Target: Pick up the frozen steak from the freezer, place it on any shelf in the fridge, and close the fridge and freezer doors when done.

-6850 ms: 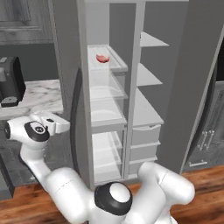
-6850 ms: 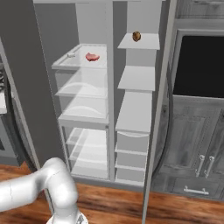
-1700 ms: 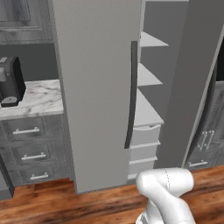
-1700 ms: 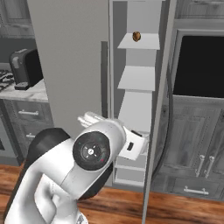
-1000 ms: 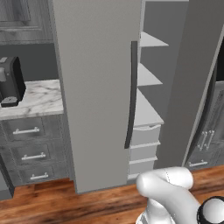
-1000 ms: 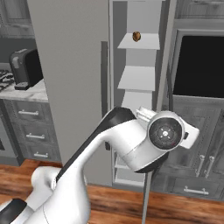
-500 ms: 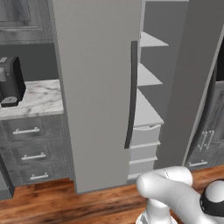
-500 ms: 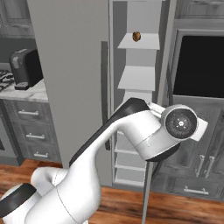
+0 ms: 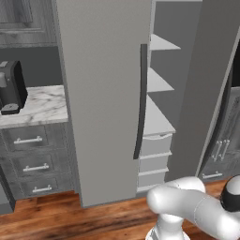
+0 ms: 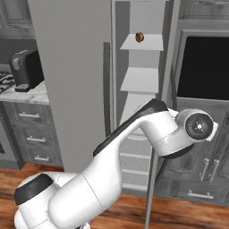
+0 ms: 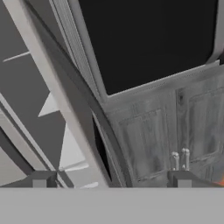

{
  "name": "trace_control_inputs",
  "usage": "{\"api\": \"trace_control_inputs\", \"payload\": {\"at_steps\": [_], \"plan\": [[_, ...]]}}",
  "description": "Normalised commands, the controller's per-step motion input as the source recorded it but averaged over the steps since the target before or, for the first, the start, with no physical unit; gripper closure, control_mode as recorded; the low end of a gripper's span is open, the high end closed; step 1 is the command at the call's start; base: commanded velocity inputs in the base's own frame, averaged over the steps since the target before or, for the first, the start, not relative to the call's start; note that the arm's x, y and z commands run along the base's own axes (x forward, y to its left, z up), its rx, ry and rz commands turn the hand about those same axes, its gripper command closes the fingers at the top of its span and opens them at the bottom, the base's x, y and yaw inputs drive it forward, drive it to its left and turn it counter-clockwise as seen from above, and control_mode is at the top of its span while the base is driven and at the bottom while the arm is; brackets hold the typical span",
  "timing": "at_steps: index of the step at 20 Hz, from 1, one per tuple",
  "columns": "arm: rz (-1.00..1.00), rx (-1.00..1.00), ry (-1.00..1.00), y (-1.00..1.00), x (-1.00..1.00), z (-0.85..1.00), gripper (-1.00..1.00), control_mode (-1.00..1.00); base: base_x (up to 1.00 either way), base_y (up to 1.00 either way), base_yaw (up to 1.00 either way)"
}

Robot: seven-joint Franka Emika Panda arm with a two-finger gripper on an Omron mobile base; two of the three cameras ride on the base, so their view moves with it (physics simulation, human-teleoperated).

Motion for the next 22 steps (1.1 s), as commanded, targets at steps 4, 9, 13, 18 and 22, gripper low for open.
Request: {"api": "trace_control_inputs", "payload": {"at_steps": [4, 9, 13, 18, 22], "plan": [[0.06, 0.0, 0.0, -0.32, 0.54, -0.16, -1.0, -1.0, 0.0, 0.0, 0.0], [0.02, -0.01, 0.0, -0.01, 0.74, -0.16, -1.0, -1.0, 0.0, 0.0, 0.0], [0.03, 0.0, 0.0, 0.0, 0.74, -0.16, -1.0, -1.0, 0.0, 0.0, 0.0], [0.09, 0.0, 0.0, 0.39, 0.45, -0.03, -1.0, -1.0, 0.0, 0.0, 0.0], [0.25, 0.08, 0.0, 0.91, 0.16, 0.0, -1.0, -1.0, 0.0, 0.0, 0.0]]}}
